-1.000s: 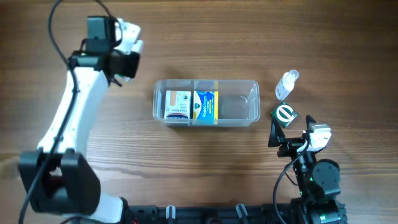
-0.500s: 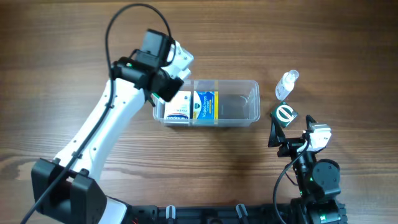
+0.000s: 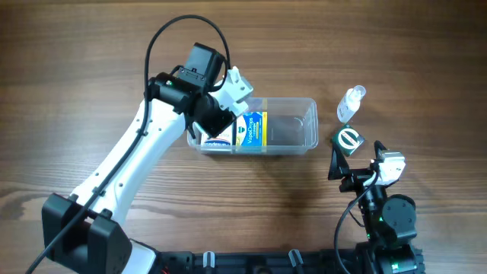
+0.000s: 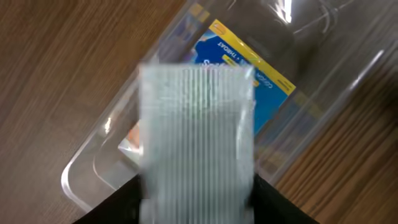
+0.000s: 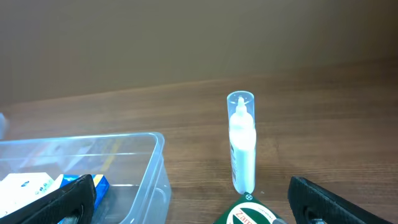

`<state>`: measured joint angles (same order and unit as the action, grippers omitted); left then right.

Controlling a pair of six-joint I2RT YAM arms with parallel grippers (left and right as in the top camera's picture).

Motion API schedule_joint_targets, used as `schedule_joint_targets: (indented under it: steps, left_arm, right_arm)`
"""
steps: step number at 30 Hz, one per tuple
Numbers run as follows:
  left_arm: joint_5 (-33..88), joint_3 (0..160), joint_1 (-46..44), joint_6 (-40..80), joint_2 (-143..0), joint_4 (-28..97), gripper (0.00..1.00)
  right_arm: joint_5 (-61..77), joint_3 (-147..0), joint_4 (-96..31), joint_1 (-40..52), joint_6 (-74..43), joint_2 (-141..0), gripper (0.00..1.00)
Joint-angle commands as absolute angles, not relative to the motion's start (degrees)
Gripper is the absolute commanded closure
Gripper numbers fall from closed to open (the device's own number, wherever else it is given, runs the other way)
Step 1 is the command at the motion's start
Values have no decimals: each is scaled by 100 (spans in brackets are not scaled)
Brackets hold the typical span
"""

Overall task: Pack container
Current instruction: 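Carry the white-green box over the container and lower it in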

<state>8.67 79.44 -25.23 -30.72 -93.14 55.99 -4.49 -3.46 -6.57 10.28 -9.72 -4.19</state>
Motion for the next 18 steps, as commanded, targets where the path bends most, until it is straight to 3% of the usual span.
schedule_joint_targets:
  steps: [1,8,12,15,18]
  left_arm:
    - [1168,7933,-2541,-3481,-9358,5614,45]
    - [1262,7933,-2539,-4180,-9714,5551,31]
    - [1264,7935,-2541,-4171,-9782,5457,29]
    - [1260,7948,-2523,-3804,-9642,5172,34]
    - [1219,7959,-2366,-2692,-9242,4427,30]
  right_arm:
    - [-377,-325,-631,1007,-910,-403,0]
    - [-377,-325,-631,1007,-910,-403,0]
    - [-377,-325,-631,1007,-910,-403,0]
    - [-377,-325,-631,1007,-913,-403,0]
    - [-377,-322,-628,1007,-910,-403,0]
